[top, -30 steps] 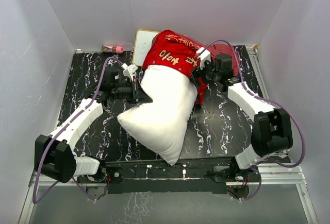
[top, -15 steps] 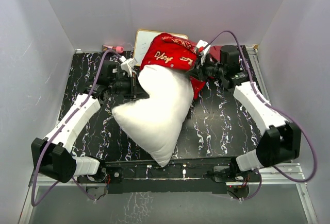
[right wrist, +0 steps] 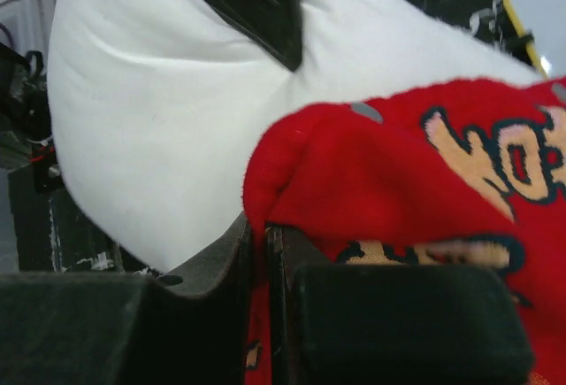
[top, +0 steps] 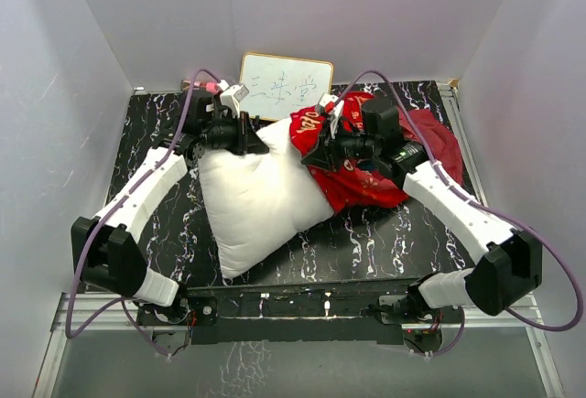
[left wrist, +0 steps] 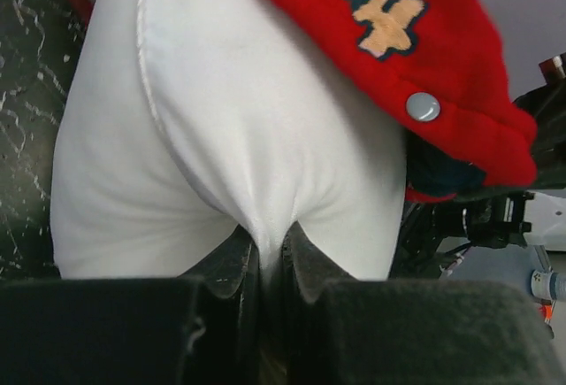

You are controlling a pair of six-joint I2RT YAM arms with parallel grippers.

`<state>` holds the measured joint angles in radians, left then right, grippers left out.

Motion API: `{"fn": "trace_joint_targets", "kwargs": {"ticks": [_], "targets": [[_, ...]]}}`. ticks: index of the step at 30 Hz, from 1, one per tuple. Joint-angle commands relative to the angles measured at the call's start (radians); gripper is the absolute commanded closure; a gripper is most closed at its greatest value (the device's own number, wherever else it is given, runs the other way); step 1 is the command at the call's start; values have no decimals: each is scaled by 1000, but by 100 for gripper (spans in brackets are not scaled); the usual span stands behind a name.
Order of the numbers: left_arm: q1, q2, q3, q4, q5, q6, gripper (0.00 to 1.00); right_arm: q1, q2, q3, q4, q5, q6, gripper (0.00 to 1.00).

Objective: Put the pillow into the pillowcase

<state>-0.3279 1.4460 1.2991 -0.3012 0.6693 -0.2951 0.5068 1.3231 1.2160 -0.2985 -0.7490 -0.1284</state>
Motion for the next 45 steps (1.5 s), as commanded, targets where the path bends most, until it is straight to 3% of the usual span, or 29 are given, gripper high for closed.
{"fn": "trace_joint_targets", "kwargs": {"ticks": [1, 4, 7, 10, 12, 14, 19, 23, 27, 28, 32, 34, 40, 45], "targets": [[13, 4, -66, 69, -77, 24, 99, -42, 16, -44, -19, 63, -41, 92], [32, 6, -58, -34, -167, 29, 71, -70, 4, -74, -67, 72, -92, 85], [40, -39, -9, -133, -308, 40, 33, -111, -26, -64, -103, -15, -122, 63], [41, -136, 36, -189, -409, 72, 15, -156, -70, -38, -116, -138, -138, 39], [42, -206, 56, -211, -427, 102, 12, -175, -105, -32, -111, -202, -140, 23], [42, -271, 60, -219, -393, 135, 11, -189, -146, -45, -91, -213, -133, 17], [32, -421, -43, -150, -191, 138, 12, -209, -263, -166, 7, -125, -75, 9], [-74, -508, -148, -97, -214, 160, 13, -228, -342, -269, 31, -95, -42, 6], [-330, -476, -146, -158, -442, 305, 13, -249, -371, -305, -74, -137, -130, 7], [-438, -449, -135, -182, -512, 346, 13, -250, -377, -316, -109, -150, -177, 7], [-750, -328, -139, -235, -852, 531, 8, -248, -400, -350, -199, -161, -293, 9], [-855, -274, -178, -219, -1024, 604, 5, -248, -408, -377, -208, -136, -303, 9], [-906, -172, -315, -8, -1338, 704, 3, -251, -412, -419, -170, -68, -264, 10], [-906, -61, -369, 105, -1491, 742, 3, -257, -399, -429, -141, -60, -243, 10]]}}
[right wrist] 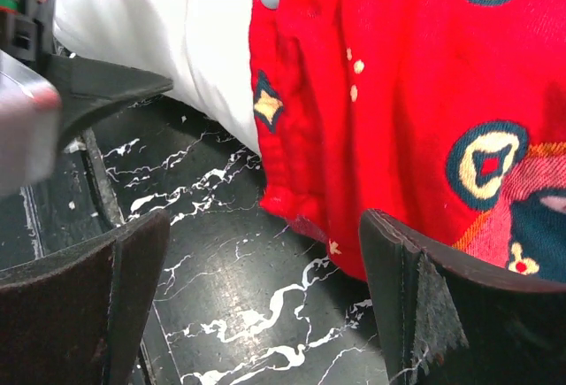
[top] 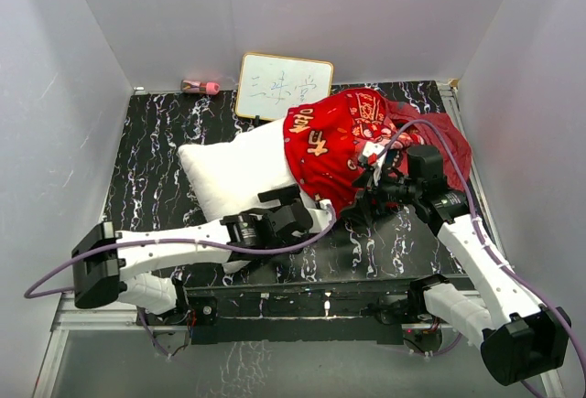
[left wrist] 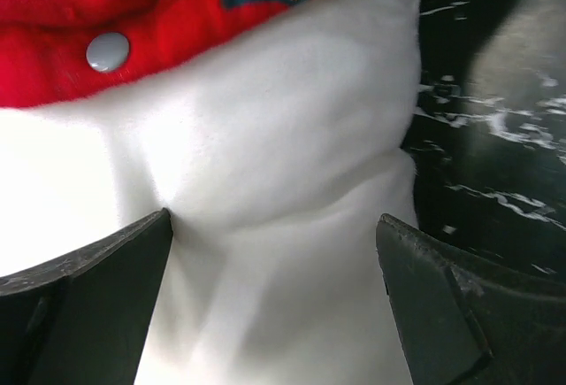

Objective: Put the pillow into the pillowcase

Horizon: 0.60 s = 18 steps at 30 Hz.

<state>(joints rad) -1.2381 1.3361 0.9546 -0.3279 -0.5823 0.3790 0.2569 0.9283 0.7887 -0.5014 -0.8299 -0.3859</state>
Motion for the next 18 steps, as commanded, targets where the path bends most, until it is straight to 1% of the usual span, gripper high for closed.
{"fn": "trace_joint_targets", "kwargs": {"ticks": [1, 2, 3, 4, 5, 8, 9, 11, 12, 14, 15, 16, 18], "targets": [[3, 71, -36, 151, -252, 67, 3, -7, -2, -4, 66, 23, 16, 10], [4, 86, -51, 165, -249, 62, 8, -7, -1, -7, 70, 23, 15, 10], [8, 100, -57, 165, -224, 46, 26, -7, 1, -10, 72, 20, 10, 10], [13, 112, -61, 163, -203, 21, 49, -7, 1, -14, 70, 15, 2, 10], [20, 121, -63, 159, -176, -3, 67, -8, 2, -19, 66, 10, -10, 10], [57, 121, -60, 117, -52, -93, 94, -6, -4, -34, 42, -22, -80, 12], [72, 106, -59, 108, -7, -123, 100, -6, -10, -41, 32, -40, -116, 12], [122, 55, -40, 87, 127, -214, 100, -5, -36, -62, 25, -78, -185, 14], [172, 25, -27, 73, 261, -269, 100, -6, -53, -78, 29, -96, -214, 14], [309, -52, -13, 85, 503, -363, 100, -5, -94, -110, 42, -120, -275, 14], [338, -84, -9, 102, 609, -389, 100, -4, -111, -128, 50, -125, -305, 13], [386, -109, 2, 113, 699, -423, 100, -3, -127, -145, 65, -124, -326, 13], [443, -135, 50, 111, 813, -477, 100, -1, -150, -178, 114, -96, -319, 13]]}}
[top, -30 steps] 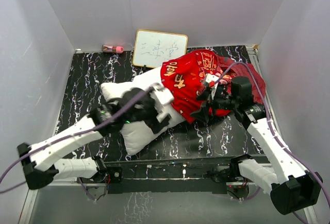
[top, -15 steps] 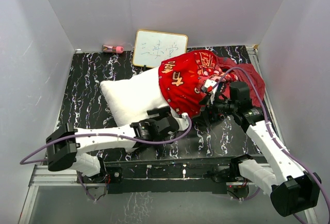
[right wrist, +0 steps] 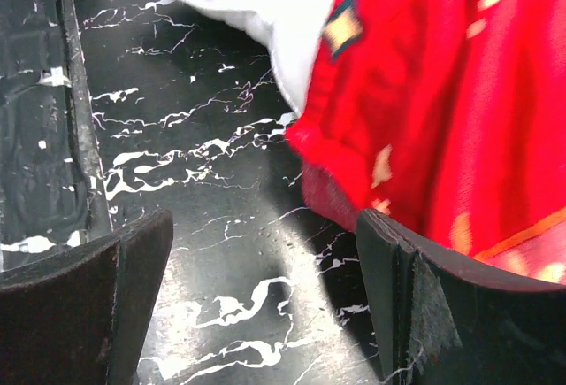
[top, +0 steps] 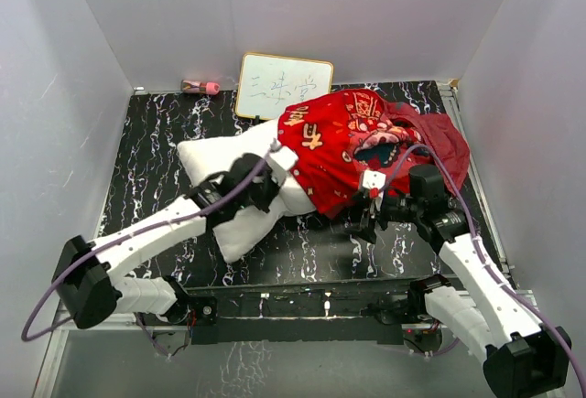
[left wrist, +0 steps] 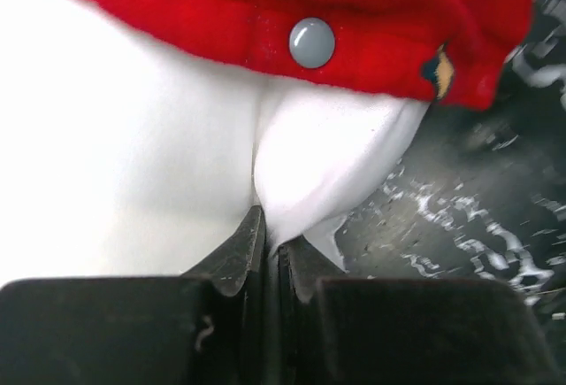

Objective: Put the pillow into the pillowcase

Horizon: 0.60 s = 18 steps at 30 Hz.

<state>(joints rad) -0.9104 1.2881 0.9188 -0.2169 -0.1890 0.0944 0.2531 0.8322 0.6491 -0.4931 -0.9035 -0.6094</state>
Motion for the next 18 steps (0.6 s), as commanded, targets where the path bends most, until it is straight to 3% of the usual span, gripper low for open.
{"fn": "trace_joint_targets", "kwargs": {"ticks": [1, 10, 18], "targets": [[138, -88, 115, -11, 459, -215, 100, 4, -59, -49, 130, 1, -79, 14], [237, -22, 283, 56, 702, -396, 100, 40, -26, -111, 368, 218, 81, 16], [314, 6, 316, 177, 834, -567, 100, 66, 128, -97, 510, 537, 391, 19]]}}
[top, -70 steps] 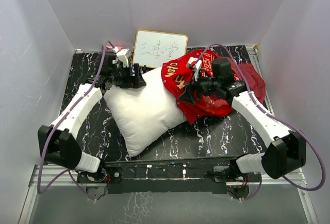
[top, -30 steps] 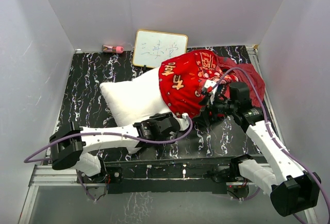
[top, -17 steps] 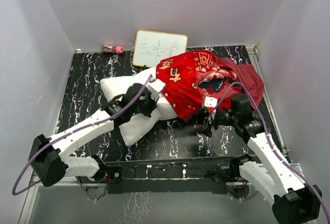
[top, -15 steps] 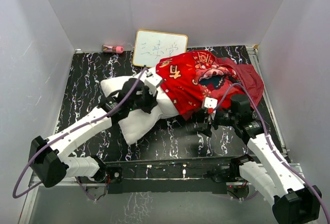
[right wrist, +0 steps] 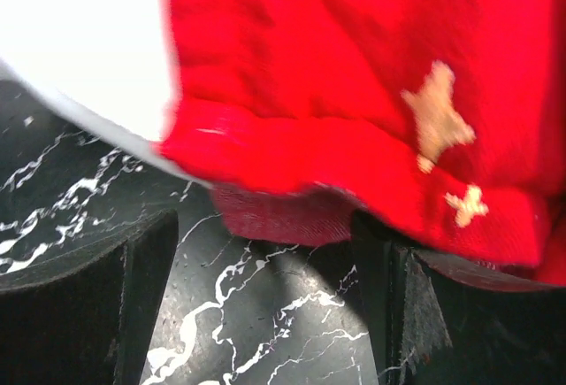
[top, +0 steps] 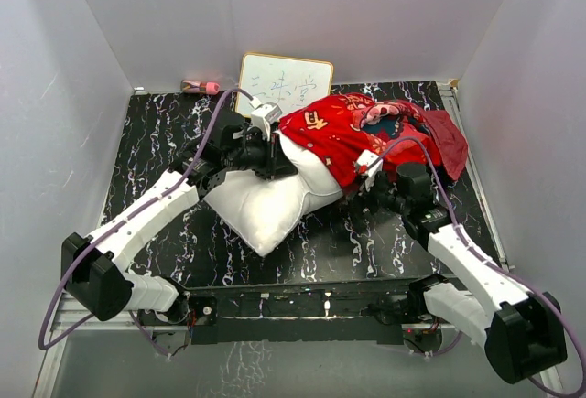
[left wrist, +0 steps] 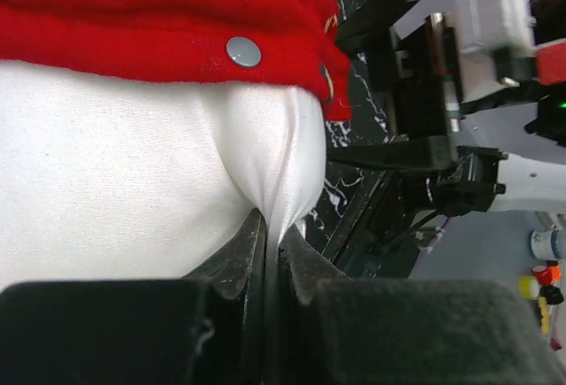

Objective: Put the pillow into the pillowcase

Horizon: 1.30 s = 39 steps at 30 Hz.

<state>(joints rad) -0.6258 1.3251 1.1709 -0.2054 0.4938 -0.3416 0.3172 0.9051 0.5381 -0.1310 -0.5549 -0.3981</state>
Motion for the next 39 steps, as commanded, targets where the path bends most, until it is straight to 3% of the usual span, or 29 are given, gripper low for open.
{"fn": "trace_joint_targets", "kwargs": {"ticks": [1, 6, 7, 10, 13, 15, 19, 24, 28, 31, 35, 39], "targets": [[33, -34, 57, 183, 159, -148, 100, 2, 77, 19, 160, 205, 199, 22], [48, -49, 37, 214, 181, -194, 100, 2, 137, 16, 259, 271, 243, 36], [52, -52, 35, 217, 182, -199, 100, 1, 138, 13, 274, 270, 242, 43], [65, -65, 24, 229, 186, -214, 100, 2, 144, 29, 272, 255, 240, 79], [86, -72, 8, 238, 194, -229, 100, 2, 108, 61, 241, 216, 244, 92], [108, -73, -5, 254, 208, -257, 100, 2, 65, 115, 194, 109, 219, 92], [161, -66, -27, 291, 241, -322, 100, 1, 11, 270, 144, -255, 207, 92], [202, -21, -27, 293, 266, -343, 100, 34, 150, 614, 168, -454, 334, 92], [205, 49, -43, 379, 286, -423, 100, 177, 262, 798, 199, -441, 352, 92], [206, 98, -74, 456, 289, -489, 100, 253, 317, 774, 184, -368, 352, 92], [205, 114, -174, 537, 250, -532, 100, 230, 376, 617, 149, -227, 387, 92], [207, 113, -280, 538, 181, -548, 100, 164, 430, 579, 116, -232, 411, 92]]}}
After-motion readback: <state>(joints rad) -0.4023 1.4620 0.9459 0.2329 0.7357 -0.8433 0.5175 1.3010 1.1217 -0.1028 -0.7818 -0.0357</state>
